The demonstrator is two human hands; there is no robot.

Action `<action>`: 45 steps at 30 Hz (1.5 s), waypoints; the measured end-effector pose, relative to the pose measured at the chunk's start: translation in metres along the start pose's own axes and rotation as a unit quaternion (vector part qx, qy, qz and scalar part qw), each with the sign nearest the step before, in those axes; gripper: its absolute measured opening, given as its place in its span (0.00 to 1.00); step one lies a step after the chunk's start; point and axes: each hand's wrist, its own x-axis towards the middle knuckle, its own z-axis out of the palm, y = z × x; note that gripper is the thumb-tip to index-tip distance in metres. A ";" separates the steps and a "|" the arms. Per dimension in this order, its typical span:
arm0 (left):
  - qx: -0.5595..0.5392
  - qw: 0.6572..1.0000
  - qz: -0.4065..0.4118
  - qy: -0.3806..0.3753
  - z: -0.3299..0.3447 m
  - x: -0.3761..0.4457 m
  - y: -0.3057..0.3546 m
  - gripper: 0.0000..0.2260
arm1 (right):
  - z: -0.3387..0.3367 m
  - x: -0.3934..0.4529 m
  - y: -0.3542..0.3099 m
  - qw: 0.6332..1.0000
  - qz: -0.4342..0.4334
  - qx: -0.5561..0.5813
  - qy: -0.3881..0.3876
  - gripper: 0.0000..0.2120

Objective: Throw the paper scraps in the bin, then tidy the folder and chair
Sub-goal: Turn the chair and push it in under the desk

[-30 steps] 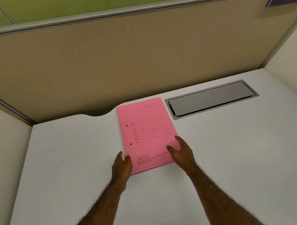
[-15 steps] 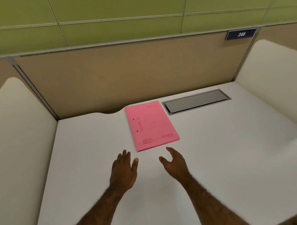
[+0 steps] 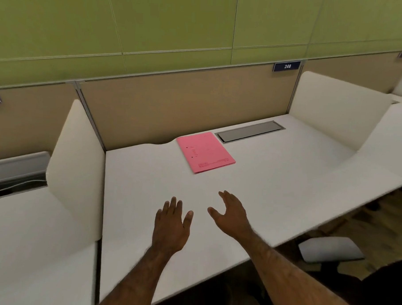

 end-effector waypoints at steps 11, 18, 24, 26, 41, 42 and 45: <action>0.024 0.999 0.040 -0.008 -0.022 -0.106 0.038 0.31 | -0.039 -0.112 0.004 0.997 0.007 -0.078 0.010 0.36; 0.031 0.998 0.048 -0.005 -0.015 -0.151 0.062 0.36 | -0.063 -0.160 0.022 0.997 0.008 -0.071 0.033 0.36; 0.014 0.999 0.042 0.003 -0.012 -0.199 0.076 0.36 | -0.077 -0.206 0.038 0.997 0.003 -0.071 0.027 0.36; 0.005 0.999 0.042 0.001 -0.008 -0.220 0.082 0.35 | -0.082 -0.226 0.047 0.997 -0.005 -0.068 0.031 0.37; 0.029 0.998 0.055 -0.018 0.023 -0.381 0.124 0.30 | -0.115 -0.411 0.130 0.996 0.061 -0.069 0.013 0.34; 0.026 0.997 0.064 -0.017 0.024 -0.386 0.127 0.30 | -0.119 -0.421 0.134 0.995 0.068 -0.073 0.020 0.34; 0.019 0.995 0.094 -0.012 0.024 -0.404 0.136 0.30 | -0.126 -0.452 0.137 0.992 0.084 -0.079 0.046 0.33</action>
